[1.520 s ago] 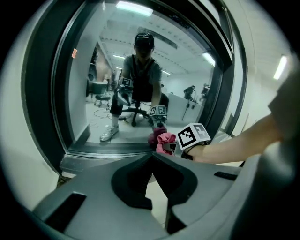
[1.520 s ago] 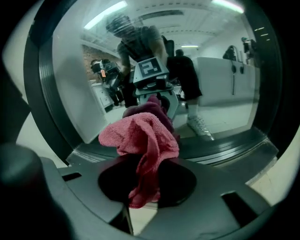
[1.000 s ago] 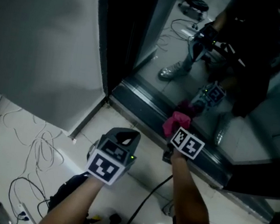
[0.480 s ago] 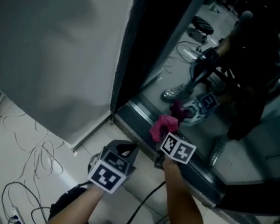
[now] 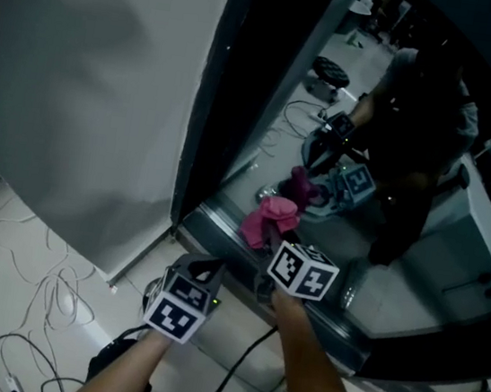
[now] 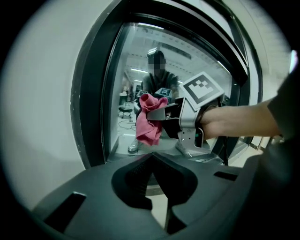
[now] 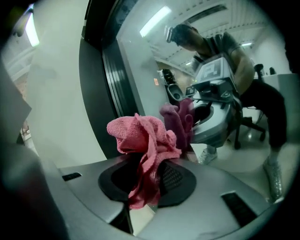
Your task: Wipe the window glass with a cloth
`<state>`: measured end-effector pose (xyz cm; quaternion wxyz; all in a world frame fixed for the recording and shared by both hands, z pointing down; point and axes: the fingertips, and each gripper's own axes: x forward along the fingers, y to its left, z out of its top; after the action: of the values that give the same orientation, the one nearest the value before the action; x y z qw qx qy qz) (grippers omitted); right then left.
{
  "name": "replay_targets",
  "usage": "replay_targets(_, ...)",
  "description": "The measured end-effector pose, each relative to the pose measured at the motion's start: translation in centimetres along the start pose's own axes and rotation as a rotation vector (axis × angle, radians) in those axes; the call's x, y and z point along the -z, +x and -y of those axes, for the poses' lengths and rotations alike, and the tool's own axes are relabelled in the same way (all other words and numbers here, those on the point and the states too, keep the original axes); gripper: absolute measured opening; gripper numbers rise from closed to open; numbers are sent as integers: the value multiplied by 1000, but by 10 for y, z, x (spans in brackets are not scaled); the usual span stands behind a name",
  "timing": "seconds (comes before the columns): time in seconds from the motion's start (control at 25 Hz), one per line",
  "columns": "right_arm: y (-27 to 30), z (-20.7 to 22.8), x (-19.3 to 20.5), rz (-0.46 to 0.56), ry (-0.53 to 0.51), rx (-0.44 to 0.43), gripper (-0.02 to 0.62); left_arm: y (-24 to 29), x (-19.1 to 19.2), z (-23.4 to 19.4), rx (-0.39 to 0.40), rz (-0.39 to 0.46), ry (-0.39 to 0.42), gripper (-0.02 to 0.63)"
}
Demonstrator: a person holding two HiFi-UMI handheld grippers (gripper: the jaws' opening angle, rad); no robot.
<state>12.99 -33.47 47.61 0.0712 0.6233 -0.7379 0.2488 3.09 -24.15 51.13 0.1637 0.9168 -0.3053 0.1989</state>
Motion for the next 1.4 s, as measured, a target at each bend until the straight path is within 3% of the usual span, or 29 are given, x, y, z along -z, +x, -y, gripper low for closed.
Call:
replay_targets(0.36, -55, -36, -106, 182, -82, -55, 87, -14, -49, 17, 13, 81, 66, 5)
replay_targets(0.76, -121, -49, -184, 337, -115, -70, 86, -33, -121, 47, 42, 164, 180, 5)
replay_targets(1.08, -201, -22, -229, 508, -100, -27, 86, -37, -158, 91, 100, 222, 232, 5)
replay_targets(1.4, -285, 31, -240, 599, -94, 68, 86, -27, -173, 162, 179, 232, 301, 5)
